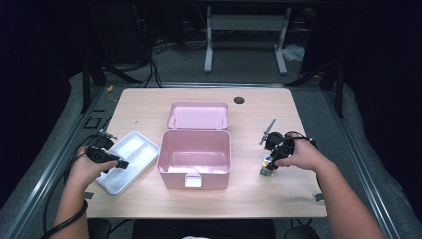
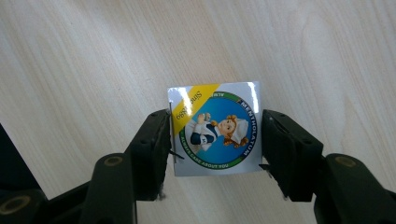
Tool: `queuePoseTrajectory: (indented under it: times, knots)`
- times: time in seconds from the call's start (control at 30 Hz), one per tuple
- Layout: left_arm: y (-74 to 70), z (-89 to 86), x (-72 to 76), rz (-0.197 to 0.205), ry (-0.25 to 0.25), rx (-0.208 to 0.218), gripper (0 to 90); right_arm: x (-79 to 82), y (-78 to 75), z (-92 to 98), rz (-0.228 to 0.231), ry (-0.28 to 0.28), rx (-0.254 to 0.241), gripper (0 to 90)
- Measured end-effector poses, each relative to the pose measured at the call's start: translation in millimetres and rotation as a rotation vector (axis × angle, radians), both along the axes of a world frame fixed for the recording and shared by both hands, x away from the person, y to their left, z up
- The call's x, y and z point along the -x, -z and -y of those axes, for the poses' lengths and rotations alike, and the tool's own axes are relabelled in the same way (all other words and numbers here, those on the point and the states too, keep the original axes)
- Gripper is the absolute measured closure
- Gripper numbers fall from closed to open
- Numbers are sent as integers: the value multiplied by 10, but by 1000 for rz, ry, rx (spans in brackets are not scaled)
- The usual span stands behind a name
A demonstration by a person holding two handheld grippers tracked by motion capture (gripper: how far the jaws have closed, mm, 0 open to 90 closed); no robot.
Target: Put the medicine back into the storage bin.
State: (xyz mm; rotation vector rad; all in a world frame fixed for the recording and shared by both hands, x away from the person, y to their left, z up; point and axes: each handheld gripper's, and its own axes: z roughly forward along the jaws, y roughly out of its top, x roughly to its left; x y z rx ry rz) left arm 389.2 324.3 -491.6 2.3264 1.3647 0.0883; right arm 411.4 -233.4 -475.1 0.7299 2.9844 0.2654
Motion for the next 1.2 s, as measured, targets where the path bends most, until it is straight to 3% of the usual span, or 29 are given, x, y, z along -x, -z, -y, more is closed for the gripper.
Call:
queuePoseTrajectory:
  times: [0.2,0.7,1.2]
  knots:
    - [3,-3,-2,0,-1,-2,467,-22,7,-16,-27,2,14,455]
    - [13,-6,-4,-8,-5,3,465,-19,2,-85,-23,-1,60,464]
    - [14,-10,-4,-11,-6,2,463,-19,-6,-91,-33,-8,58,472]
